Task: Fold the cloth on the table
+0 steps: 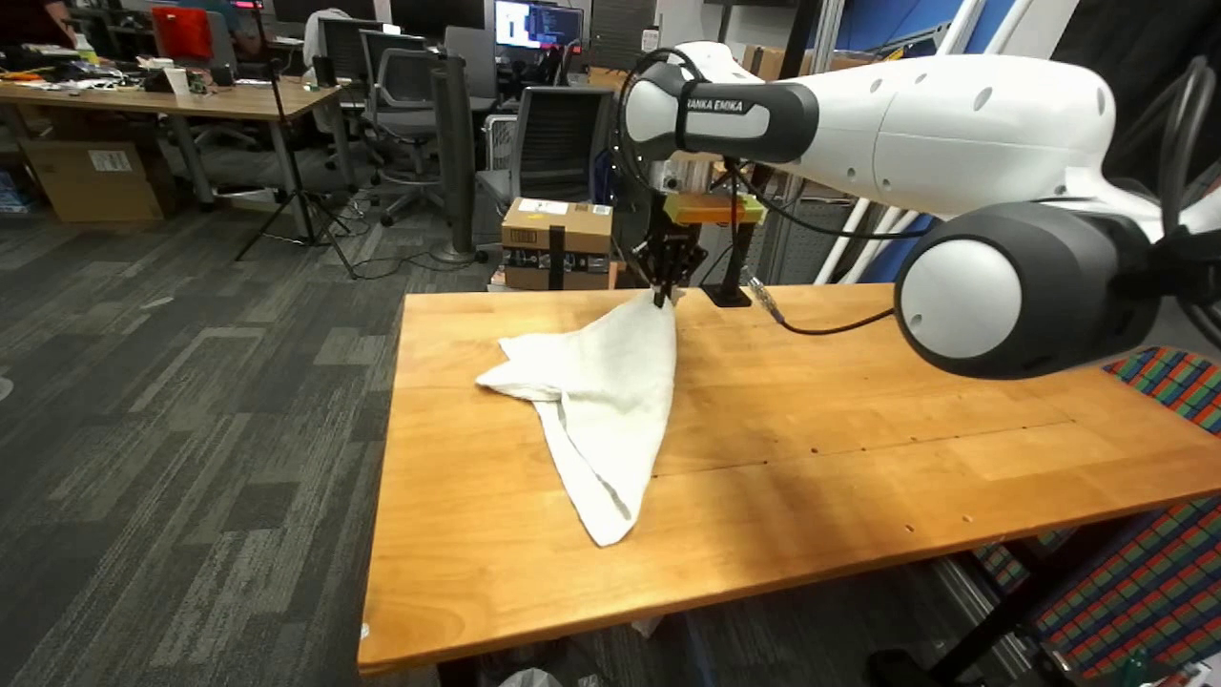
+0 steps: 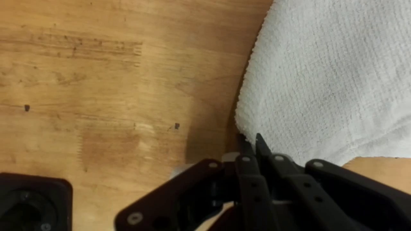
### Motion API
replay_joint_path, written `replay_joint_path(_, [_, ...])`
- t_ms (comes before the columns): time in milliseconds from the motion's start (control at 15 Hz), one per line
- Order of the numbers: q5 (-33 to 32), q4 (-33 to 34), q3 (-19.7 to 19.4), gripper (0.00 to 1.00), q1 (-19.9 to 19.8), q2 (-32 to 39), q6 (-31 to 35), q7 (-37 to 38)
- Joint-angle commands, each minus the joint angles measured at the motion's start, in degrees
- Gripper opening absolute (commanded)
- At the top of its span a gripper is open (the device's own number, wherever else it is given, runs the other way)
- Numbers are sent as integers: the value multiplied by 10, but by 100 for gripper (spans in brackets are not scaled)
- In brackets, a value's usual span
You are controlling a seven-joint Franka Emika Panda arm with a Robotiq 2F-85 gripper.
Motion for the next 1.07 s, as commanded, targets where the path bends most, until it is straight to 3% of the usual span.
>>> replay_joint_path(0, [6, 0, 1, 1, 5, -24, 20, -1])
replay_joint_path(1000, [-8, 6, -12, 1, 35, -72, 126, 3])
